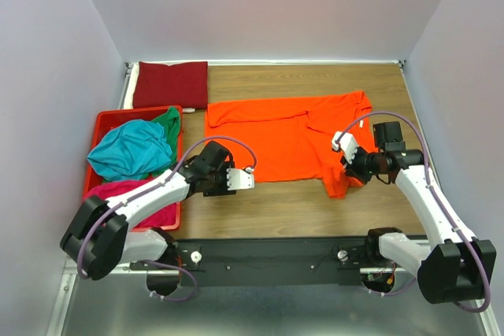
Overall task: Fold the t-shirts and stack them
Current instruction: Fold the tshirt
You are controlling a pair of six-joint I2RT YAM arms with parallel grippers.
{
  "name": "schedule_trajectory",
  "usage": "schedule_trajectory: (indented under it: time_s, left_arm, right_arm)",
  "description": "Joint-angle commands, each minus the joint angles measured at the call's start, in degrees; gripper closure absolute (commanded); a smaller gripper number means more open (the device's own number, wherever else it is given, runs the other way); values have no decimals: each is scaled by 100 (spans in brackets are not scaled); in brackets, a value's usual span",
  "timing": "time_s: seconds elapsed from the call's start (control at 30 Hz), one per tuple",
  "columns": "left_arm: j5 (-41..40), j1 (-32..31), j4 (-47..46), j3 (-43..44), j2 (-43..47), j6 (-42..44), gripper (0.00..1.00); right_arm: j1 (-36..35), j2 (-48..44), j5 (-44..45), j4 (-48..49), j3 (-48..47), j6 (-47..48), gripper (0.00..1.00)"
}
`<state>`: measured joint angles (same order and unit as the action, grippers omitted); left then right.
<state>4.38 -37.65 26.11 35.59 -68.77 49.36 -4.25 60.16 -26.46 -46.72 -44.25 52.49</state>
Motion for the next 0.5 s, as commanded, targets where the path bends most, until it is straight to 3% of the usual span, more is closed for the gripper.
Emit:
schedule_trajectory:
  time_s: [0.0,0.47]
  left_arm:
    - [-376,-41,-150,272,-329,-137,41]
    - [-403,-32,-326,316,-882,-155,46]
  right_arm:
    - [65,-92,-149,102,-31,-37,99]
    - [161,-22,-316,102,-171,-107,99]
